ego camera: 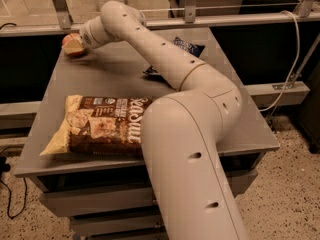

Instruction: Pick apple

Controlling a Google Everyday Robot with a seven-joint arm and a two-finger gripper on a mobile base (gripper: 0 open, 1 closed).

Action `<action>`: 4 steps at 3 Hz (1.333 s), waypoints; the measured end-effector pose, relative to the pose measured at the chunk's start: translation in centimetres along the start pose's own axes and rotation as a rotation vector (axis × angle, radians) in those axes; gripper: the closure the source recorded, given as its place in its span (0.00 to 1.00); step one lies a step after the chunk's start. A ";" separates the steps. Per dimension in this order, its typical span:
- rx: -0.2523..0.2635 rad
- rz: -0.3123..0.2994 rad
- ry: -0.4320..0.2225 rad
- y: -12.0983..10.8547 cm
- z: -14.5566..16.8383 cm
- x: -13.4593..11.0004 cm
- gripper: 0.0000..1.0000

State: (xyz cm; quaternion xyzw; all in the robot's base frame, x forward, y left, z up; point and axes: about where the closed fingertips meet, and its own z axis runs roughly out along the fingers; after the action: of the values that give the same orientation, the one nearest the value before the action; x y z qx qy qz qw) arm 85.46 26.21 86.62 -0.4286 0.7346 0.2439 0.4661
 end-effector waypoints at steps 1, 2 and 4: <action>-0.011 -0.015 -0.012 0.5 0.1 -0.9 0.64; -0.011 -0.069 -0.051 0.3 -2.7 -2.1 0.88; 0.020 -0.174 -0.172 -1.6 -15.4 -2.2 1.00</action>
Offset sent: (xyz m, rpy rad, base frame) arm -0.0265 -0.0512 0.0694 0.0175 -0.1878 0.0778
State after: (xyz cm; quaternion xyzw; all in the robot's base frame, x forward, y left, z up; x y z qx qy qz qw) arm 79.97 14.62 95.50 -0.4635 0.6543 0.2310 0.5511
